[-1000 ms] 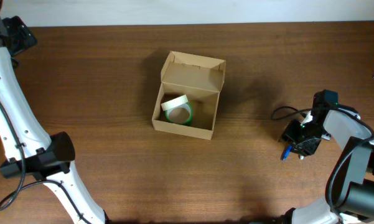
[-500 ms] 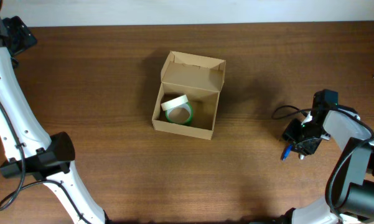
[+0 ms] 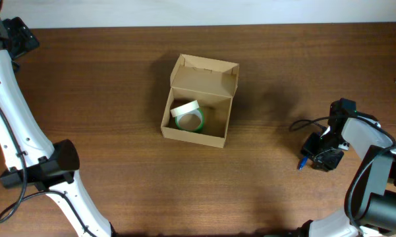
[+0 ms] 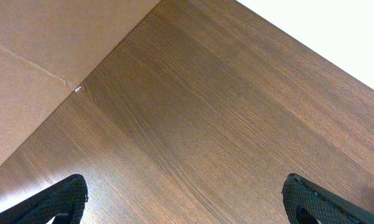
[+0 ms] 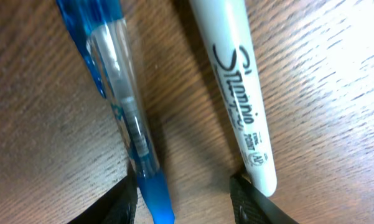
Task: Pack container
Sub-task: 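Grasp the blue pen with the right gripper, then carry the blue pen into the box and lower it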
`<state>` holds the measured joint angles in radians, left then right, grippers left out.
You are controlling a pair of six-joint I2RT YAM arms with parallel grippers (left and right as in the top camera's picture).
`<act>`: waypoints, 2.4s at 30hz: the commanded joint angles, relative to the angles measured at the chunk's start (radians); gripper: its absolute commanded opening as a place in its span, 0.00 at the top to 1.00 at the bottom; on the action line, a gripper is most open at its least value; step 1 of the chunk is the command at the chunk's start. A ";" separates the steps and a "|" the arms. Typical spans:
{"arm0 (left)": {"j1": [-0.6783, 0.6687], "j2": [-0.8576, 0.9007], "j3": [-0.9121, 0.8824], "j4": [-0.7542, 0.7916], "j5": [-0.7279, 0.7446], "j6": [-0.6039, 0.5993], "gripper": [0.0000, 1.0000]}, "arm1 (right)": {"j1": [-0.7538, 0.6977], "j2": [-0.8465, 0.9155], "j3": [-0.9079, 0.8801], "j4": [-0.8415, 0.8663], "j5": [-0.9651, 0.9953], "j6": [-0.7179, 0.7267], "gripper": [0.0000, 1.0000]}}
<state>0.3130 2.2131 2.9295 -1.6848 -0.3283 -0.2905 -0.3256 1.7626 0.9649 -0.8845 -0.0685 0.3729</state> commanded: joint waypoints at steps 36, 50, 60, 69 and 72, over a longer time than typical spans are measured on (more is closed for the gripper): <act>0.005 -0.024 -0.003 -0.002 0.000 0.011 0.00 | 0.006 -0.003 0.117 0.097 -0.140 -0.023 0.96; 0.005 -0.024 -0.003 -0.002 0.000 0.011 0.00 | 0.210 -0.047 0.872 -0.411 -0.130 -0.482 0.96; 0.005 -0.024 -0.003 -0.002 0.000 0.011 0.00 | 0.647 -0.036 1.134 -0.502 -0.070 -0.846 0.96; 0.005 -0.024 -0.003 -0.002 0.000 0.011 0.00 | 0.901 0.156 1.133 -0.537 0.078 -1.026 0.96; 0.005 -0.024 -0.003 -0.002 0.000 0.011 0.00 | 0.934 0.236 1.133 -0.538 0.078 -1.043 0.96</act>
<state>0.3130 2.2131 2.9295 -1.6863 -0.3283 -0.2905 0.5827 1.9388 2.0918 -1.4147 -0.0311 -0.6075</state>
